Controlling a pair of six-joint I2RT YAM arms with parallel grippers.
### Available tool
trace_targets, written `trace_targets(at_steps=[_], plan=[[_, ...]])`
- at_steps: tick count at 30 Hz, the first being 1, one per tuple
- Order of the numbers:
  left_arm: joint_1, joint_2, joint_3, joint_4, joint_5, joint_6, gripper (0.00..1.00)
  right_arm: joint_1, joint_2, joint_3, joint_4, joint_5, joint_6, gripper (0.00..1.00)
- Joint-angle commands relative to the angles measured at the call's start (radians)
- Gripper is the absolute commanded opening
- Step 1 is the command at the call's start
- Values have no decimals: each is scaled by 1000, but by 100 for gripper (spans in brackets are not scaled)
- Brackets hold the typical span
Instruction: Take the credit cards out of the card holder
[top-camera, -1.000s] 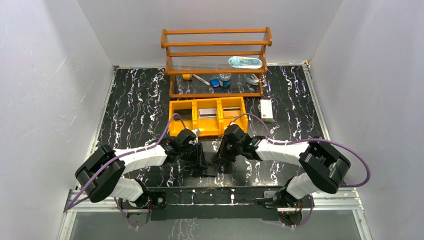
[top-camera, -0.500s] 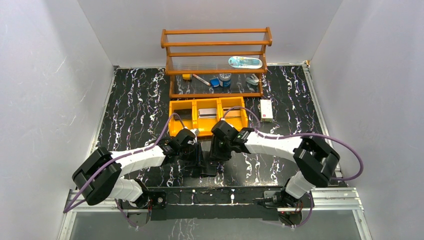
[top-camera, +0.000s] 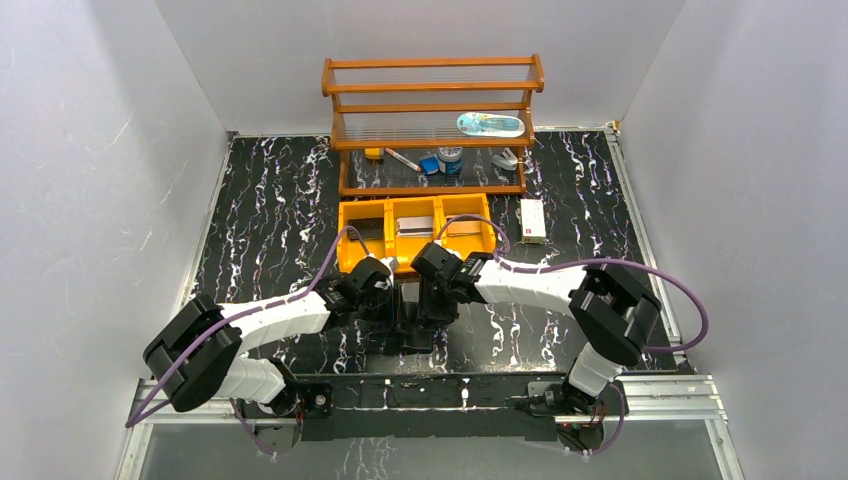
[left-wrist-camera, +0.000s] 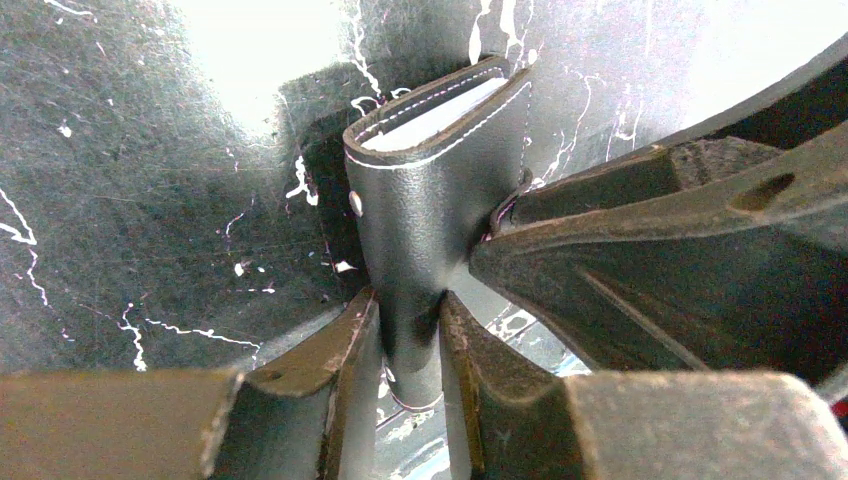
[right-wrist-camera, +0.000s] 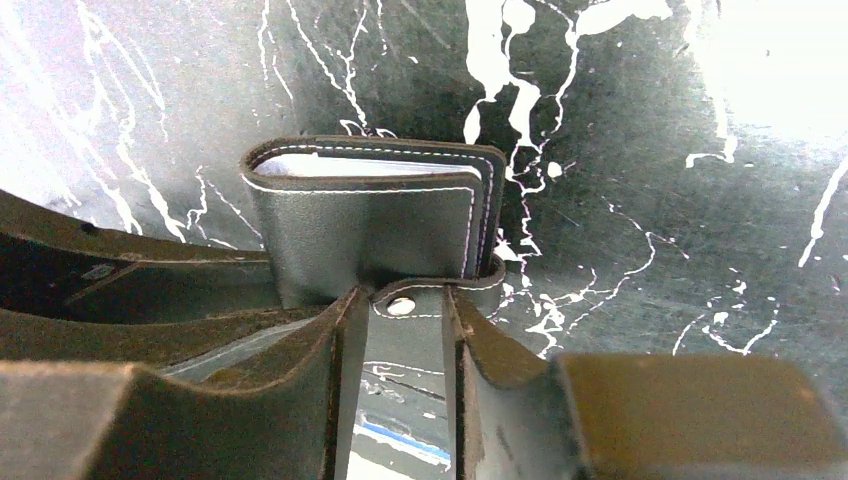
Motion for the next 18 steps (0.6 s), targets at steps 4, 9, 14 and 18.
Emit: trace_targets(at_steps=[4, 9, 14, 18], plan=[[1, -41, -14, -48, -47, 32, 20, 31, 50, 30, -114, 132, -5, 26], [1, -43, -13, -78, -77, 31, 20, 32, 18, 13, -98, 128, -14, 19], [2, -57, -25, -117, -133, -1, 18, 22, -26, -24, -62, 118, -21, 10], [1, -62, -34, -139, -161, -18, 16, 16, -56, -50, -50, 104, -20, 7]])
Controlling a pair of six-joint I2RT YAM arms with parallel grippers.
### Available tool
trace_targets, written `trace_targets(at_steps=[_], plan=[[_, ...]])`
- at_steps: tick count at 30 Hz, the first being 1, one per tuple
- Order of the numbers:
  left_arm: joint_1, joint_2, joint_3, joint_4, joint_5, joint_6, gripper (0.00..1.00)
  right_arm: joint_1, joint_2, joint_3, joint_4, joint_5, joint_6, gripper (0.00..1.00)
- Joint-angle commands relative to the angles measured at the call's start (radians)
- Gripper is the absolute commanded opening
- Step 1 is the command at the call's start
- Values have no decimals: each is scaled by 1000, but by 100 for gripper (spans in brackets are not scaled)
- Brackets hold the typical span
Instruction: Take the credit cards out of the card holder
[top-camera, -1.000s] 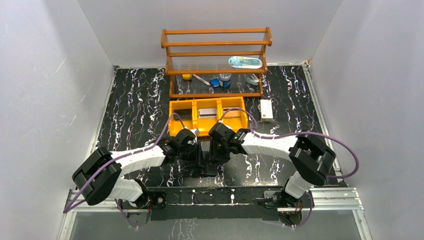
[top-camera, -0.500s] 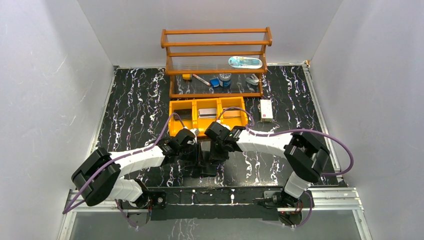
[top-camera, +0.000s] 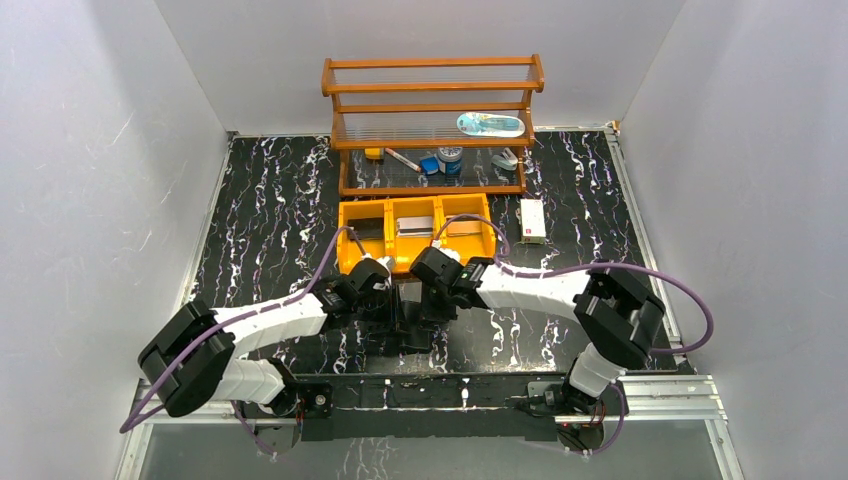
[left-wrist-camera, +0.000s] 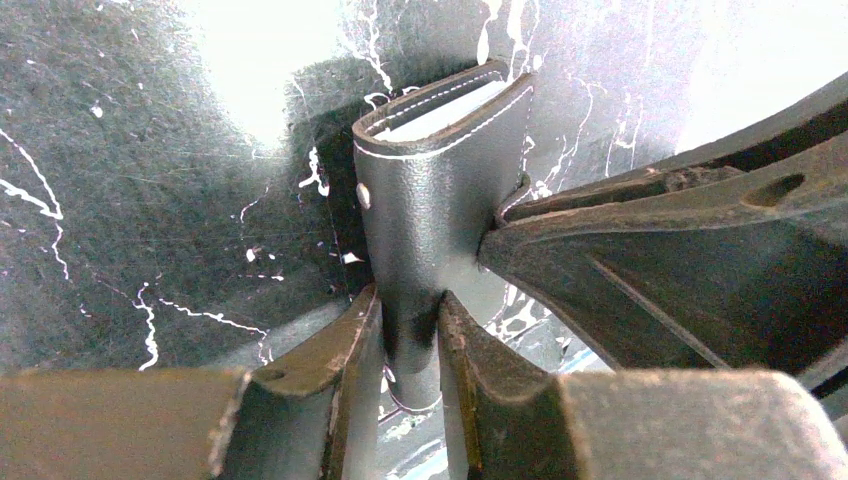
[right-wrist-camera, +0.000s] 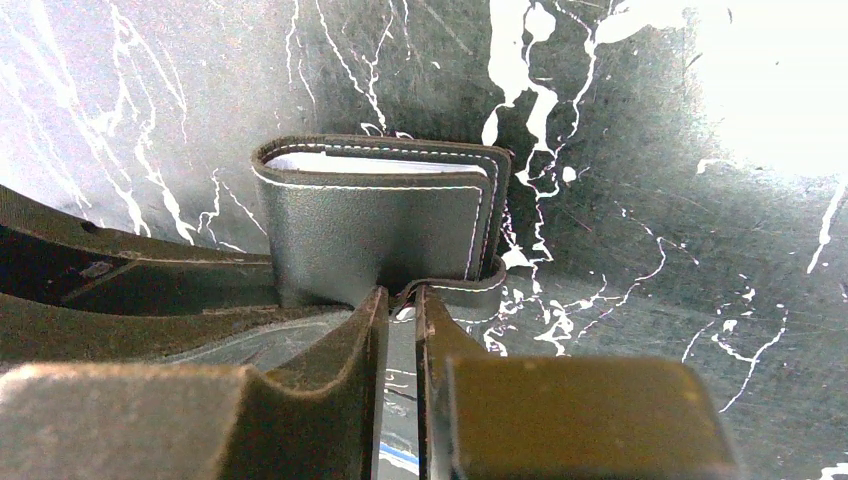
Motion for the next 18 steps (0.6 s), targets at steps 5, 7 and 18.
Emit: trace_targets(at_steps=[5, 7, 18], plan=[[9, -34, -31, -137, -138, -2, 15, -28, -81, -88, -55, 35, -15, 6], [9, -35, -33, -138, -138, -2, 15, -37, -99, -105, -53, 33, -11, 5], [8, -39, -28, -129, -124, 19, 15, -61, -131, -143, -32, -5, -10, 8]])
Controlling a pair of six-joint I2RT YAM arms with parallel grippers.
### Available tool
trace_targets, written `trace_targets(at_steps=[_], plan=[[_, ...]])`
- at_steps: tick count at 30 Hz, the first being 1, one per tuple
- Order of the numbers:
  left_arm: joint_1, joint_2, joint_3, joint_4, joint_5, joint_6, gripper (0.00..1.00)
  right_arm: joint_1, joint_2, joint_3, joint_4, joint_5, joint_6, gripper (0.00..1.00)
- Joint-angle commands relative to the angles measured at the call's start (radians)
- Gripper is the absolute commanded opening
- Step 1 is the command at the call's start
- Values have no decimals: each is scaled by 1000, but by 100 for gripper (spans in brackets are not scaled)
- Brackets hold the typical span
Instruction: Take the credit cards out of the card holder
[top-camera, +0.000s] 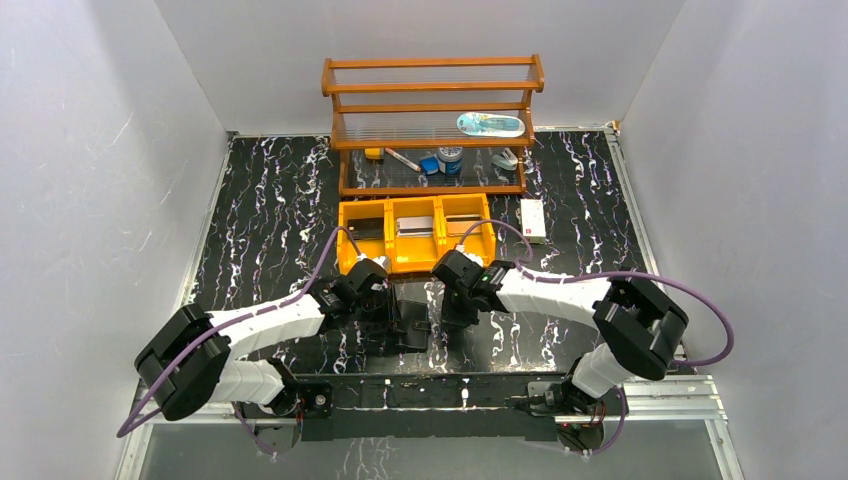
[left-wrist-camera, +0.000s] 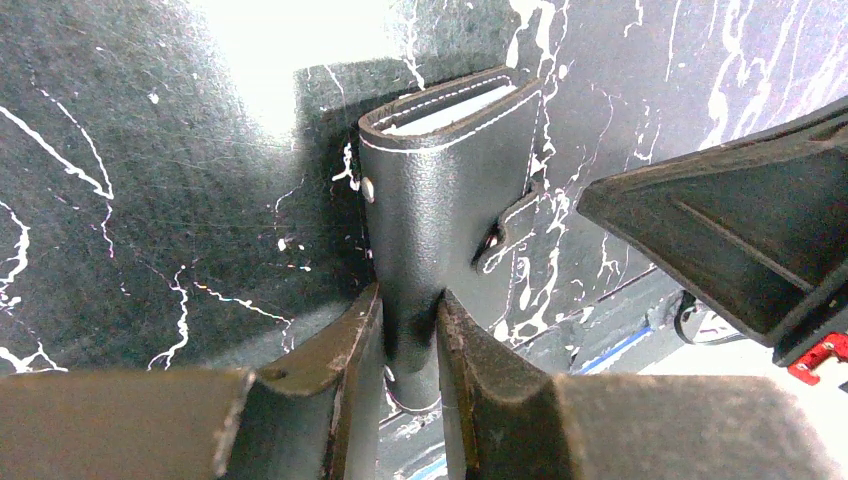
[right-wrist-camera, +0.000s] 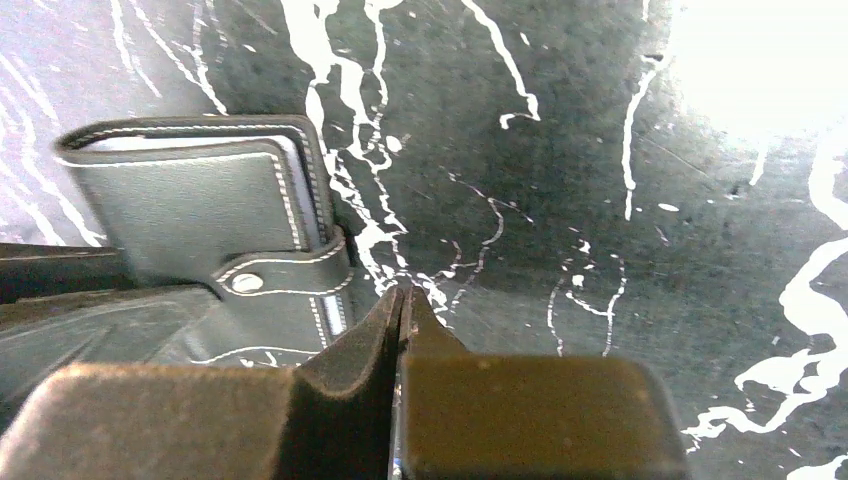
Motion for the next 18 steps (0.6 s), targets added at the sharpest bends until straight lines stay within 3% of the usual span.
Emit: trace_targets(at_steps=[1, 14, 18], plan=[[8, -15, -23, -87, -72, 52, 15, -3, -17, 1, -22, -9, -12, 9], [7, -52, -14, -40, -15, 91, 15, 9, 66, 129, 104, -129, -10, 40], [8, -60, -9, -32, -7, 93, 15, 12, 108, 143, 113, -164, 0, 41]])
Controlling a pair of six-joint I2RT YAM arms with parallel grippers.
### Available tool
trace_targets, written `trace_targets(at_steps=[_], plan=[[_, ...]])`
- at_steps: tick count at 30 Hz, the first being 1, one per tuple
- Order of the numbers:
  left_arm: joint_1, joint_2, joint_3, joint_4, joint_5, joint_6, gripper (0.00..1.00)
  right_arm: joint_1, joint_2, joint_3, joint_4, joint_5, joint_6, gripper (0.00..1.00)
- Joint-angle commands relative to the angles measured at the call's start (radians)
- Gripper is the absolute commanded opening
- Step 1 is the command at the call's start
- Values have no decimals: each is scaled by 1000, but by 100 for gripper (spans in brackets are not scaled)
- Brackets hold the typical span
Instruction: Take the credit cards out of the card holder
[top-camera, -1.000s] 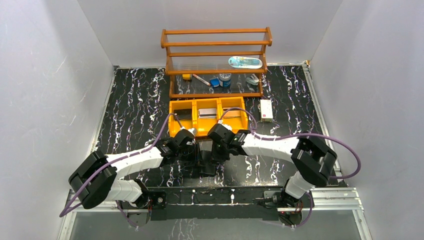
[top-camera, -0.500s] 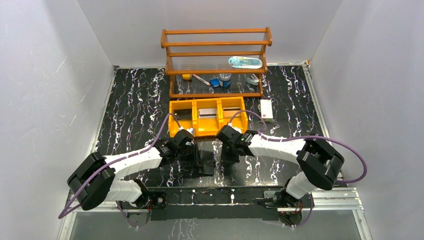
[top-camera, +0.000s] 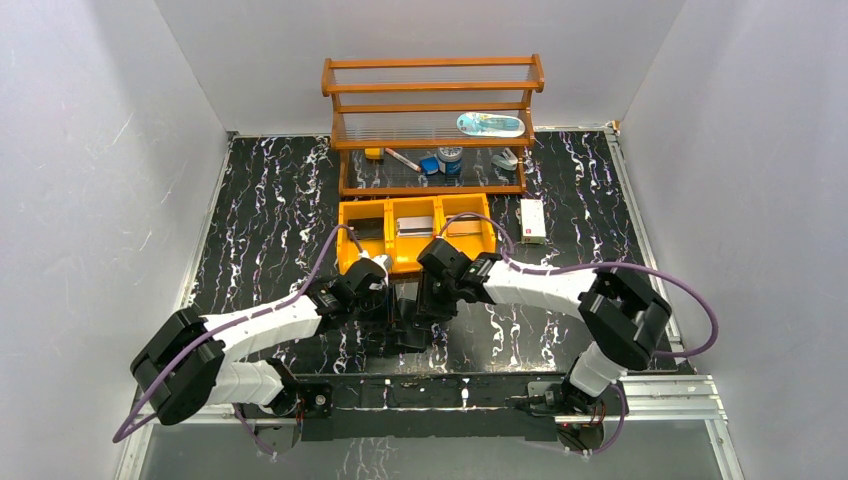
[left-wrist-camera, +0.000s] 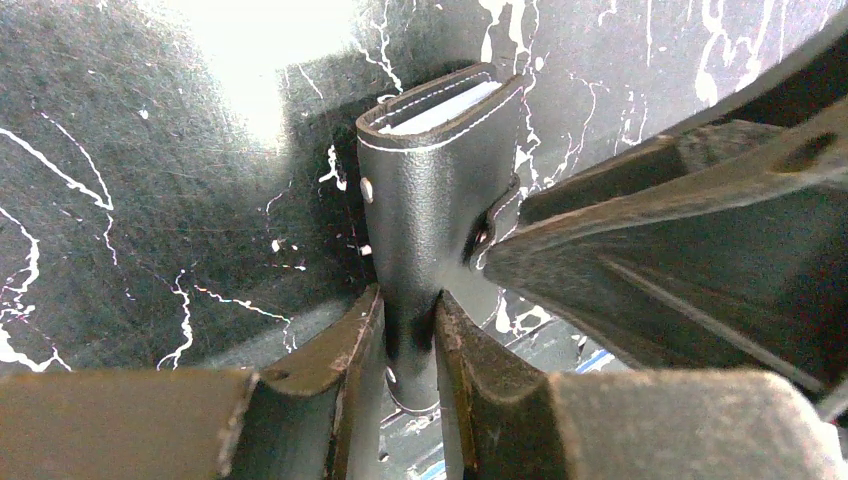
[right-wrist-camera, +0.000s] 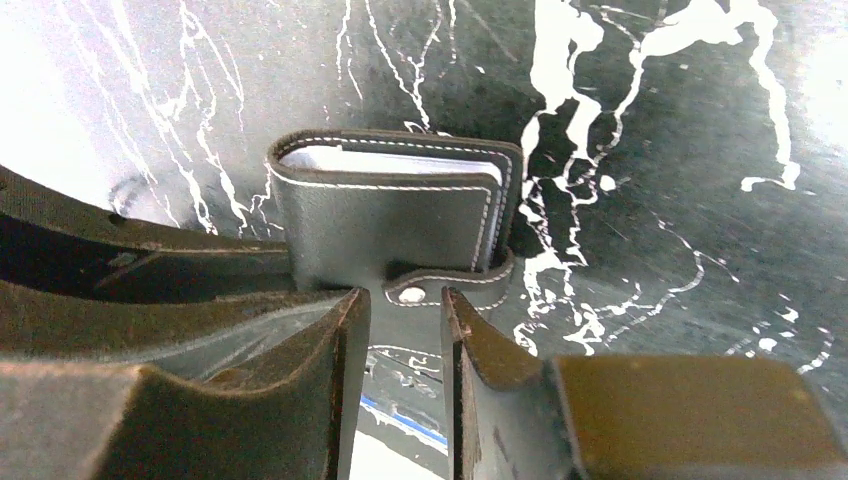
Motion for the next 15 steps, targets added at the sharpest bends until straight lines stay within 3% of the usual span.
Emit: trace_targets(at_steps=[1, 9, 10, 13, 15], plan=[[8, -33, -9, -32, -12, 33, 15, 12, 47, 46, 35, -48, 11, 41], [7, -40, -3, -28, -8, 33, 15, 33, 119, 69, -30, -50, -1, 42], [8, -41, -3, -29, -11, 33, 15, 35, 125, 75, -52, -40, -2, 39], [8, -44, 0, -49, -37, 21, 14, 37, 117, 71, -94, -26, -20, 16], [7, -39, 10, -90, -75, 4, 12, 38, 97, 58, -99, -41, -52, 11]])
